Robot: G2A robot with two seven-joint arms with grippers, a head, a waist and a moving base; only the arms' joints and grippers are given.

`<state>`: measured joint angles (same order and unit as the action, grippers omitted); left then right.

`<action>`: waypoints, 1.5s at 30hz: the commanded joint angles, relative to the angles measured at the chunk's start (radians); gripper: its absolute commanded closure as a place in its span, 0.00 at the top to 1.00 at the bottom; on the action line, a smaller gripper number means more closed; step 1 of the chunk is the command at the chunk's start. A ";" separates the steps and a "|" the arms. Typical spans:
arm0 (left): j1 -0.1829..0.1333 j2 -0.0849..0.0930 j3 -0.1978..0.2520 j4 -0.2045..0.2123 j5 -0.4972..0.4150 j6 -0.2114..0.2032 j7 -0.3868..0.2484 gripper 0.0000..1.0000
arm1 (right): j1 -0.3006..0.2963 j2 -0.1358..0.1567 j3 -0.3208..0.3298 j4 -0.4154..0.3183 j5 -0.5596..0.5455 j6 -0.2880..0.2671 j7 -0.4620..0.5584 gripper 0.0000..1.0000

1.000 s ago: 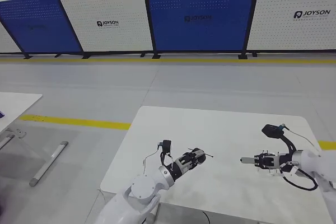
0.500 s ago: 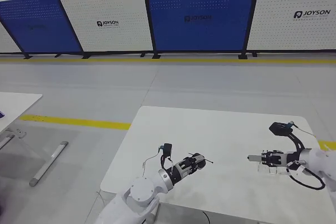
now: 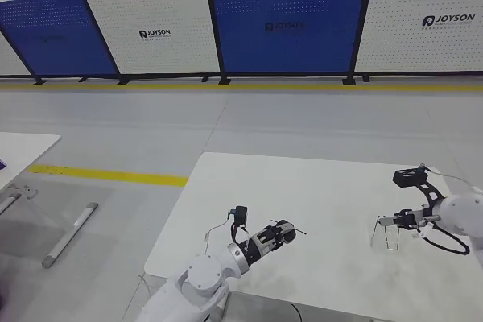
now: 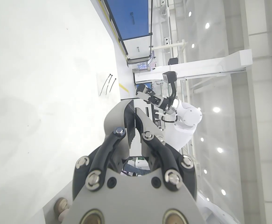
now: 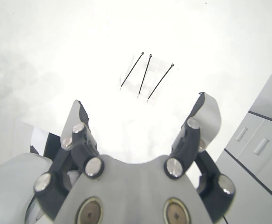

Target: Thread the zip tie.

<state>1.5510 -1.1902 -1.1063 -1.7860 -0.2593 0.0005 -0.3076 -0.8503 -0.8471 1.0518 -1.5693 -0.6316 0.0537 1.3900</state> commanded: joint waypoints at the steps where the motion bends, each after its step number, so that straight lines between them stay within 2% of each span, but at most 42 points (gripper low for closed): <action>1: 0.000 0.000 0.000 0.000 0.000 0.000 0.000 0.00 | -0.001 0.000 0.001 0.000 0.000 0.000 0.000 1.00; 6: 0.000 0.000 0.000 0.000 0.000 0.000 0.000 0.00 | -0.004 -0.001 0.000 0.000 0.005 -0.004 -0.006 1.00; 10: 0.000 0.000 0.000 0.000 0.000 0.000 0.000 0.00 | 0.001 -0.009 -0.007 0.032 0.102 -0.042 -0.004 1.00; 16: 0.000 0.000 0.000 0.000 0.000 0.000 0.000 0.00 | 0.073 -0.041 -0.108 0.123 0.121 0.026 0.000 1.00; 25: 0.000 0.000 0.000 0.000 0.000 0.000 0.000 0.00 | 0.070 -0.042 -0.107 0.126 0.122 0.029 -0.009 1.00; 27: 0.000 0.000 0.000 0.000 0.000 0.000 0.000 0.00 | 0.055 -0.044 -0.104 0.139 0.139 0.048 -0.043 1.00; 29: 0.000 0.000 0.000 0.000 0.000 0.000 0.000 0.00 | 0.051 -0.047 -0.104 0.143 0.123 0.108 -0.070 1.00; 35: 0.000 0.000 0.000 0.000 0.000 0.000 0.000 0.00 | 0.047 -0.053 -0.106 0.159 0.129 0.145 -0.092 1.00; 36: 0.000 0.000 0.000 0.000 0.000 0.000 0.000 0.00 | 0.048 -0.055 -0.105 0.163 0.134 0.146 -0.092 0.68; 37: 0.000 0.000 0.000 0.000 0.000 0.000 0.000 0.00 | 0.050 -0.055 -0.104 0.168 0.138 0.148 -0.091 0.49; 41: 0.000 0.000 0.000 0.000 0.000 0.000 0.000 0.00 | 0.059 -0.058 -0.107 0.194 0.127 0.159 -0.073 0.44; 45: 0.000 0.000 0.000 0.000 0.000 0.000 0.000 0.00 | 0.073 -0.064 -0.121 0.224 0.124 0.158 -0.054 0.45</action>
<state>1.5510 -1.1902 -1.1063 -1.7860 -0.2593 0.0006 -0.3076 -0.7818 -0.9093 0.9350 -1.3524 -0.5078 0.2128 1.3338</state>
